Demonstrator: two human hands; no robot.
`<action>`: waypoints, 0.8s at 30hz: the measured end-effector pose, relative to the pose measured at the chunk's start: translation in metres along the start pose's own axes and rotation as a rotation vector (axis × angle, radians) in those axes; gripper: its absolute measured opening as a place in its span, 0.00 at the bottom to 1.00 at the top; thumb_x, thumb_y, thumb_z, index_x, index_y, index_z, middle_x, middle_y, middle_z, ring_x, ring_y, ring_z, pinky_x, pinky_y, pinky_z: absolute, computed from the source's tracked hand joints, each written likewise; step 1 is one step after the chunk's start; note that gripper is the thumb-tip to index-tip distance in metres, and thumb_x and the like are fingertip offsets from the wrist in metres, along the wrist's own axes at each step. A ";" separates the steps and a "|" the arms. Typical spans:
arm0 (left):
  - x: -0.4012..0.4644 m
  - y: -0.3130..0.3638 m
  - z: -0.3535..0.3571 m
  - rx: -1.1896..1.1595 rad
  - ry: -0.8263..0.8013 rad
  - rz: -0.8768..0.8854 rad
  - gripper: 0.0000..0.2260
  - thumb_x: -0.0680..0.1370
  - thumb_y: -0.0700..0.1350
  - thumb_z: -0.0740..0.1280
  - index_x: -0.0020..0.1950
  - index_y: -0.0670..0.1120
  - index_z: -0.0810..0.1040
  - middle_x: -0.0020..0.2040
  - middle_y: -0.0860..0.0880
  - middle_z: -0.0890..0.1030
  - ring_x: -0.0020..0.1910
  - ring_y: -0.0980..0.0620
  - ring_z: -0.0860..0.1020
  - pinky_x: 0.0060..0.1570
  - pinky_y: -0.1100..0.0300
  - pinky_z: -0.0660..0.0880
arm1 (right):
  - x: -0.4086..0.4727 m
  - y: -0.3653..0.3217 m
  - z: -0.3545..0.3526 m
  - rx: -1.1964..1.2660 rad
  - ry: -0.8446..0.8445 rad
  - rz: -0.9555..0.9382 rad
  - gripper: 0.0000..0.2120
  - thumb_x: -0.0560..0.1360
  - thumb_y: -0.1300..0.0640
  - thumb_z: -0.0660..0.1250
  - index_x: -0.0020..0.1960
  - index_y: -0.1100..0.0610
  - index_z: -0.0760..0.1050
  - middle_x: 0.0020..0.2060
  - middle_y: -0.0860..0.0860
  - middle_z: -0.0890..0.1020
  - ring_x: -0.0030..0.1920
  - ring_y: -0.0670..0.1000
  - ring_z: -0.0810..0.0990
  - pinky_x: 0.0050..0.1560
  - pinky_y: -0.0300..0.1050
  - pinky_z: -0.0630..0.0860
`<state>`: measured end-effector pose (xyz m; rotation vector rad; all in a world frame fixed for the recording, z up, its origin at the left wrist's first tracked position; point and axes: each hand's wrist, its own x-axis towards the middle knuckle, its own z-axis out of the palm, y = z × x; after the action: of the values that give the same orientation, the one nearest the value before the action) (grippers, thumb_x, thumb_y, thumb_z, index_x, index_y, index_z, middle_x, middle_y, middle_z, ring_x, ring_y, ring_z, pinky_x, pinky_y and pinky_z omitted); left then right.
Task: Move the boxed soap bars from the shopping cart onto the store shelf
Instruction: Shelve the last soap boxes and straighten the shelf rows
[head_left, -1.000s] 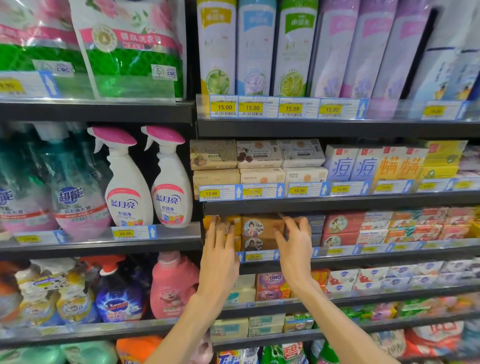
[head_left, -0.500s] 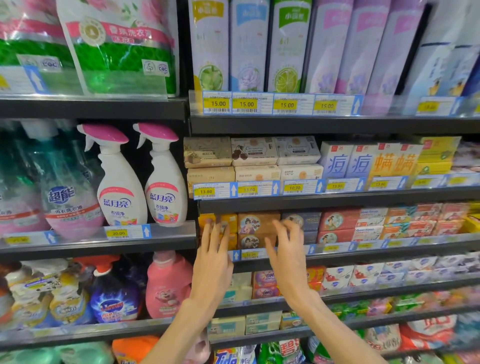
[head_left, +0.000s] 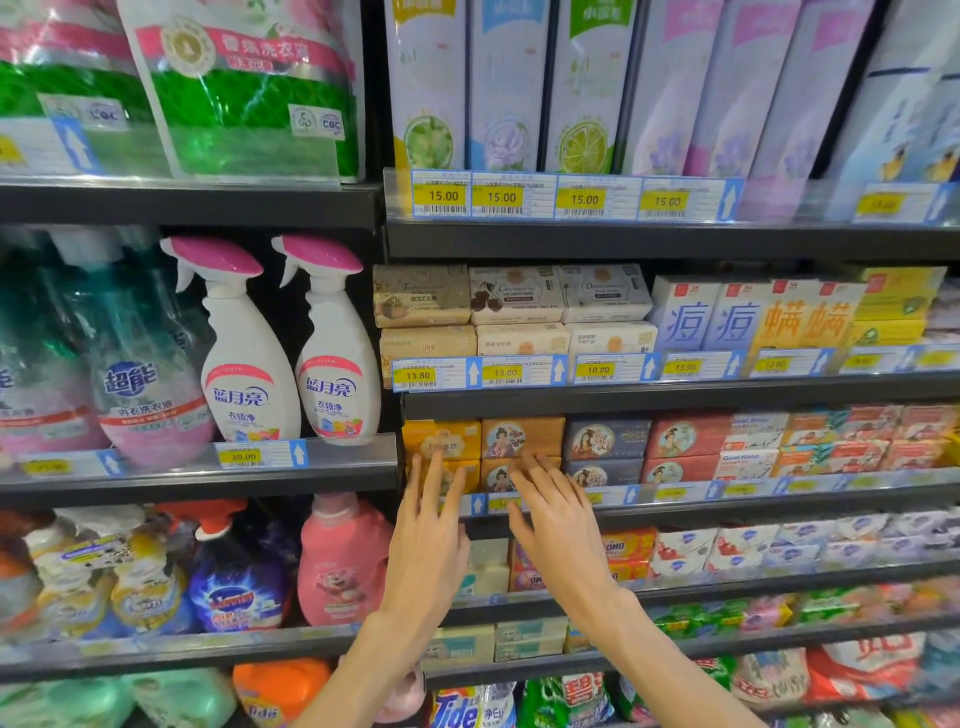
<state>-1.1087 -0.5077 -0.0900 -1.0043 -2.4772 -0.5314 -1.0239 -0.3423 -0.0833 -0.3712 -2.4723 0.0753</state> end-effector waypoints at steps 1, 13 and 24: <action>-0.002 -0.001 0.001 -0.002 -0.005 -0.008 0.34 0.73 0.41 0.72 0.78 0.45 0.66 0.82 0.42 0.56 0.81 0.40 0.53 0.71 0.45 0.71 | -0.001 -0.001 0.000 -0.005 0.001 -0.004 0.24 0.78 0.50 0.66 0.74 0.50 0.70 0.74 0.49 0.71 0.74 0.49 0.70 0.72 0.52 0.69; -0.007 -0.005 0.010 0.021 -0.013 0.008 0.28 0.76 0.46 0.69 0.76 0.48 0.69 0.80 0.44 0.62 0.80 0.44 0.60 0.75 0.42 0.65 | -0.003 -0.005 -0.001 0.024 -0.046 0.011 0.22 0.80 0.47 0.62 0.74 0.48 0.69 0.75 0.46 0.70 0.75 0.47 0.67 0.75 0.53 0.66; -0.011 -0.012 0.001 0.010 -0.050 0.049 0.31 0.76 0.47 0.67 0.79 0.49 0.63 0.77 0.49 0.67 0.77 0.49 0.64 0.76 0.42 0.62 | -0.010 -0.009 -0.002 -0.074 -0.073 0.064 0.21 0.80 0.45 0.61 0.70 0.50 0.73 0.70 0.47 0.76 0.71 0.45 0.72 0.76 0.57 0.62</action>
<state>-1.1103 -0.5214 -0.0991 -1.0842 -2.4890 -0.4831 -1.0177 -0.3541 -0.0864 -0.4874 -2.5405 0.0240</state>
